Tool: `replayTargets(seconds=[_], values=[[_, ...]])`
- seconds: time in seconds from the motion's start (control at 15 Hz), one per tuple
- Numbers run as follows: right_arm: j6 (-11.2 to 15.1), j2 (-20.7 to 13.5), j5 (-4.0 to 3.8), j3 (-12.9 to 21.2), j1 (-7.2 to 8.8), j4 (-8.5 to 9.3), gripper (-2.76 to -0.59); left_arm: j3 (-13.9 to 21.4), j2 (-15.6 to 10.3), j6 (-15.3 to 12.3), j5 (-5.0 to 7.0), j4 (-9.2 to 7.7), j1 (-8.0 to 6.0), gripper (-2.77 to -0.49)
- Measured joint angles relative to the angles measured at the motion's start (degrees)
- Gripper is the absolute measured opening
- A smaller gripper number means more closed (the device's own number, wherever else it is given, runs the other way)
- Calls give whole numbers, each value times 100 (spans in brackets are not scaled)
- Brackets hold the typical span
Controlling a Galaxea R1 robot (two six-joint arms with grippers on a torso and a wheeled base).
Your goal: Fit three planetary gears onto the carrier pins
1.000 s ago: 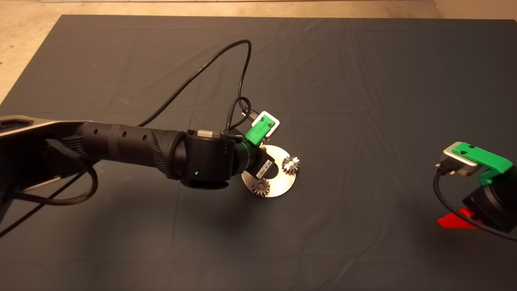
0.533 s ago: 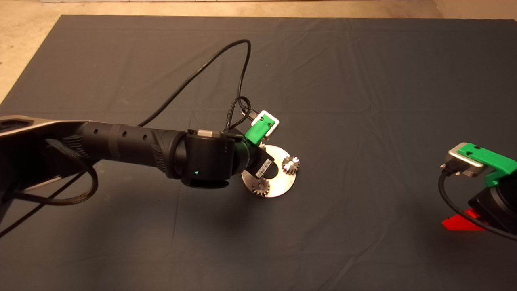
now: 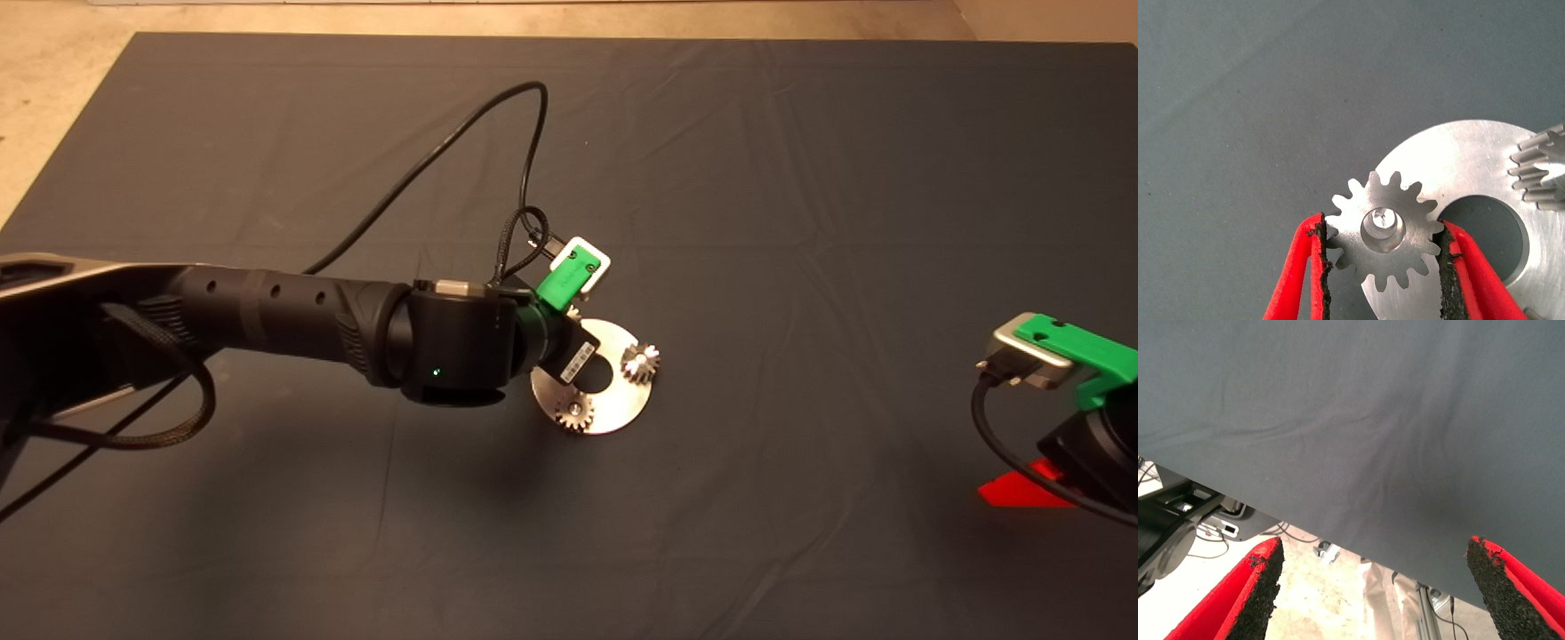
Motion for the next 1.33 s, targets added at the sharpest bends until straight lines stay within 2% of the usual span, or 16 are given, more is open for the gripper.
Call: replayTargets(seconds=[0.4, 0.53, 0.8, 1.2, 1.33], values=[[0, 0, -3, 2, 30, 37, -133, -13, 0, 0, -11, 4, 1, -250], [0, 0, 0, 4, 32, 39, -133, -13, 0, 0, -88, 4, 4, -250], [-1, 0, -3, 2, 54, 52, -133, -32, 0, 0, -133, 45, 52, -250], [-2, -6, -2, 4, 96, 99, -133, -38, -15, 33, -134, 91, 52, -251], [-2, -33, -3, 4, 103, 106, -133, -62, -15, 140, -132, 91, 52, -251]])
